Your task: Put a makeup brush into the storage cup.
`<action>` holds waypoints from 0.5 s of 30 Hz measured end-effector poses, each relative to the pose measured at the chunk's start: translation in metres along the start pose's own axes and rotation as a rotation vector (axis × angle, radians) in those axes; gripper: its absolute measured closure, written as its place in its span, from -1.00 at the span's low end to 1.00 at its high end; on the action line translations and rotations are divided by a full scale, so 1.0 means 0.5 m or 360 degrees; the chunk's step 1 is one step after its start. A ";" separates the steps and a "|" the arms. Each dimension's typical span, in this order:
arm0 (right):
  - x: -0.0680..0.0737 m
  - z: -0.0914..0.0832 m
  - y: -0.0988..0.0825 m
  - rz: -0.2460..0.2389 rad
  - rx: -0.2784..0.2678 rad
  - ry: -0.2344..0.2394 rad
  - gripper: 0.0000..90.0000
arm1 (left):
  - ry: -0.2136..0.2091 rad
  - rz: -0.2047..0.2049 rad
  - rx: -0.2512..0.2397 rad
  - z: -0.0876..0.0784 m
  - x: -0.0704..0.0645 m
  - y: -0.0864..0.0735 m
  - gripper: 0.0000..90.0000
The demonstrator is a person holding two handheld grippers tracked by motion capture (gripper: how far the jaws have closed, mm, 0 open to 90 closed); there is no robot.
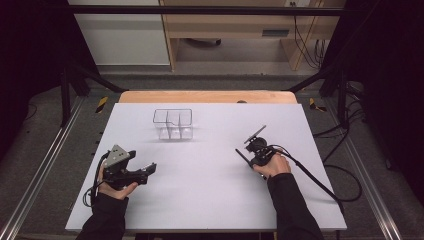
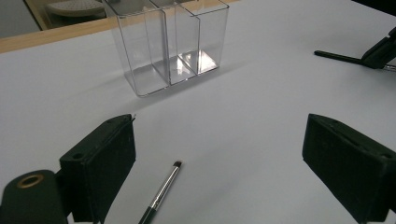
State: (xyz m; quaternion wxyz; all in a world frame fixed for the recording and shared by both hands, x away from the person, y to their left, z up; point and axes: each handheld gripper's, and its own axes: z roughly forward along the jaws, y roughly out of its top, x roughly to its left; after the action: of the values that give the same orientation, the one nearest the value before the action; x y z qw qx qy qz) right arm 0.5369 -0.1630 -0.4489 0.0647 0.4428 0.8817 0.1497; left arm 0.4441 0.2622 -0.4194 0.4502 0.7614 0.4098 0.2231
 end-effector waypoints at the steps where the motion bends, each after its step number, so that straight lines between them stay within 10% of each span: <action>1: 0.000 0.000 0.000 -0.0010 -0.0002 0.0000 0.87 | 0.0000 0.0001 0.0000 0.000 0.000 0.000 -0.80; 15: -0.001 -0.038 -0.005 -0.0028 -0.0117 0.0051 0.87 | -0.0002 0.0011 0.0003 0.001 -0.002 0.001 -0.80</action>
State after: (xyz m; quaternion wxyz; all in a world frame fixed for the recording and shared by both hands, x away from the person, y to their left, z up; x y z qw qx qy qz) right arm 0.5308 -0.1684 -0.4319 0.0679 0.4299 0.8804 0.1884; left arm 0.4442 0.2611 -0.4193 0.4490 0.7633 0.4070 0.2237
